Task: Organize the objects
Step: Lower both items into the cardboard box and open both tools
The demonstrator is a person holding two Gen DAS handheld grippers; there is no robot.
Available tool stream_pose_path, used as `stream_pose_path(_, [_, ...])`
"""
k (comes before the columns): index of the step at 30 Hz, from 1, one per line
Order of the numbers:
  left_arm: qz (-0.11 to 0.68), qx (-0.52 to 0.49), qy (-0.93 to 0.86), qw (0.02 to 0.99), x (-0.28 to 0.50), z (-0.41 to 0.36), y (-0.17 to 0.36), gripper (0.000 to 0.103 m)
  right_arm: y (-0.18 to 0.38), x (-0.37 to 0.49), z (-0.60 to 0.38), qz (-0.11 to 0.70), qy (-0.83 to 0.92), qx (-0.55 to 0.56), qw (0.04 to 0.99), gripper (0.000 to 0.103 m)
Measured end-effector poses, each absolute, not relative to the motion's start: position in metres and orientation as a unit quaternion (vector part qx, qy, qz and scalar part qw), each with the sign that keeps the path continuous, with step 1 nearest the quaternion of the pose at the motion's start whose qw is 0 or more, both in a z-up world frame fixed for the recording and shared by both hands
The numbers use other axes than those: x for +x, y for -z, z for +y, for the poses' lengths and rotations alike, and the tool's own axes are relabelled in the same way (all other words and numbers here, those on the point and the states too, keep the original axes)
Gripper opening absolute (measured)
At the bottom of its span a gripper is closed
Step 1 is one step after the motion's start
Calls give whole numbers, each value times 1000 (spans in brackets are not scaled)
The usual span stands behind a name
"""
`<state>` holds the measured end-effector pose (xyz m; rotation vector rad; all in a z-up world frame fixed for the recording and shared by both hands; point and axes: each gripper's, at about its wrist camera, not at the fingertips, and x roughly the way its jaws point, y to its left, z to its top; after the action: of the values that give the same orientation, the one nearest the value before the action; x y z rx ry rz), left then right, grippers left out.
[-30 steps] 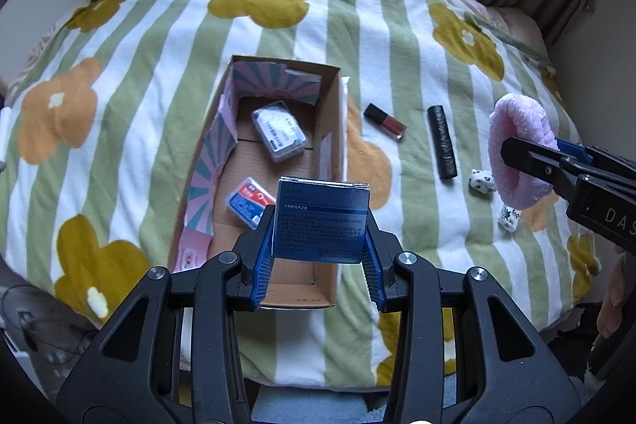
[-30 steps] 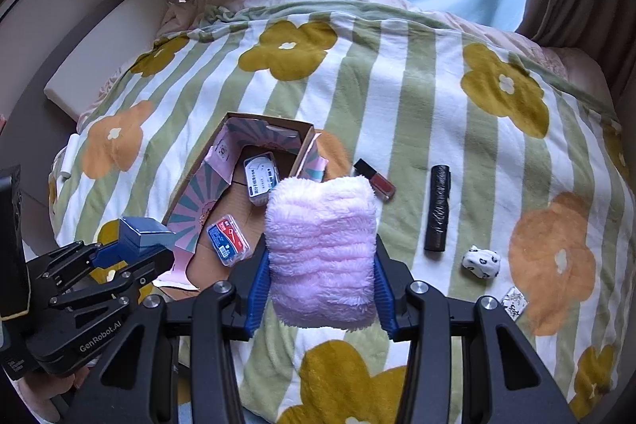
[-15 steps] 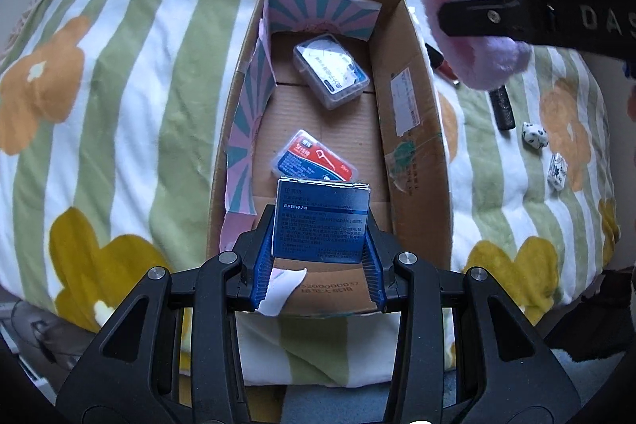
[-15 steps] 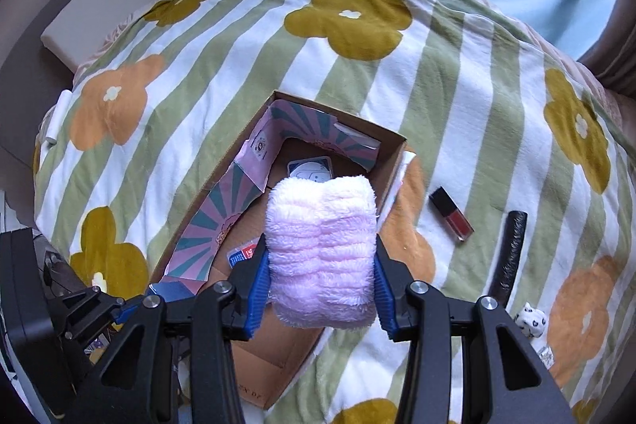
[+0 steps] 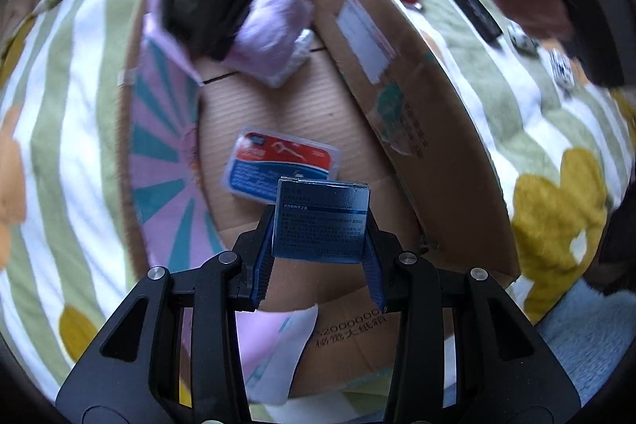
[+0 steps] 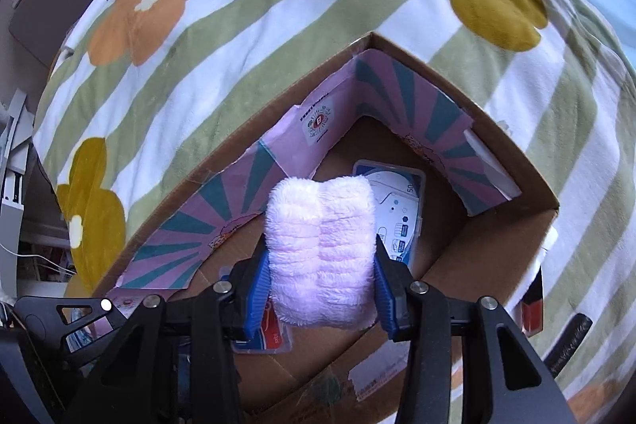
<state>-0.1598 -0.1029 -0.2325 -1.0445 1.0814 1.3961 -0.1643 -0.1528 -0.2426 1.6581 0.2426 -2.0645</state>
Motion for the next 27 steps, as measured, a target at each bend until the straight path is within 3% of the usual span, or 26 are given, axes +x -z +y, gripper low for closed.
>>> stream_pose_path(11, [479, -418, -567, 525, -155, -95, 241, 36, 250, -169, -159, 79, 738, 616, 265, 42])
stream_pose_path(13, [491, -405, -566, 523, -152, -95, 241, 38, 250, -170, -159, 73, 730, 623, 270, 50])
stream_pose_path(14, [497, -400, -566, 522, -150, -95, 241, 43, 250, -171, -158, 71, 729, 625, 271, 58])
stream_pose_path(15, [501, -393, -566, 524, -147, -96, 239, 71, 249, -171, -157, 67, 730, 623, 274, 79])
stream_pose_path(16, [502, -386, -566, 528, -145, -97, 237, 101, 247, -171, -156, 62, 732, 619, 277, 91])
stream_pose_path(19, [492, -388, -563, 539, -141, -98, 236, 103, 244, -170, -152, 62, 738, 615, 272, 98])
stream_pose_path(27, [483, -410, -564, 529, -144, -88, 249, 103, 241, -162, -145, 53, 746, 613, 255, 100])
